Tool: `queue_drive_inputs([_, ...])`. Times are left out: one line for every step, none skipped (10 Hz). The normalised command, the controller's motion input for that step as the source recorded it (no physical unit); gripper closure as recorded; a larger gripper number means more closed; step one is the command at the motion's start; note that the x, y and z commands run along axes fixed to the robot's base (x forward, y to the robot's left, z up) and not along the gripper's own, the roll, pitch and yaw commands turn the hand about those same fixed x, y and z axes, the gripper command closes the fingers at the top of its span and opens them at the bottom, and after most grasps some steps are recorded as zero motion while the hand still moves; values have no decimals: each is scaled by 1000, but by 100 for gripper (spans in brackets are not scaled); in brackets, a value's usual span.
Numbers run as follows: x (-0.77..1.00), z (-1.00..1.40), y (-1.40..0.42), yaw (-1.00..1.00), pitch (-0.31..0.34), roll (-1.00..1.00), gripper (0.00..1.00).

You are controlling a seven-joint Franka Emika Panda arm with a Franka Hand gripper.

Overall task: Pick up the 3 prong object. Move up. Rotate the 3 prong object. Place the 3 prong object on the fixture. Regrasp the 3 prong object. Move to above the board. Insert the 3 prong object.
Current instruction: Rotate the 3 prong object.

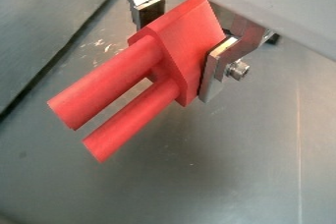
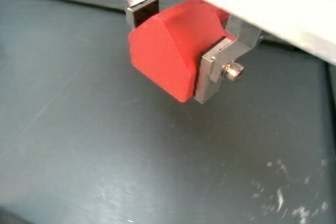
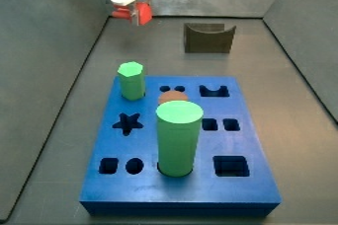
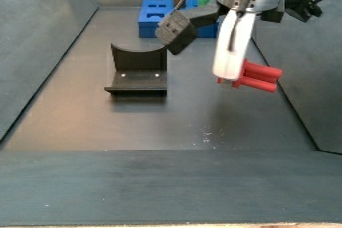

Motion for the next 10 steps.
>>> queue_drive_inputs([6, 1, 22, -1000, -11, -26, 100])
queue_drive_inputs([6, 1, 22, -1000, -12, -28, 100])
queue_drive_inputs([6, 1, 22, -1000, -13, -30, 100])
queue_drive_inputs([6, 1, 22, -1000, -14, -33, 100])
queue_drive_inputs([6, 1, 22, -1000, -15, -35, 100])
queue_drive_inputs([6, 1, 22, -1000, -16, -37, 100])
queue_drive_inputs([5, 1, 22, -1000, -18, -42, 100])
queue_drive_inputs([5, 1, 22, -1000, -20, -46, 100])
queue_drive_inputs([5, 1, 22, -1000, -23, -53, 100])
queue_drive_inputs([5, 1, 22, -1000, -26, -59, 100])
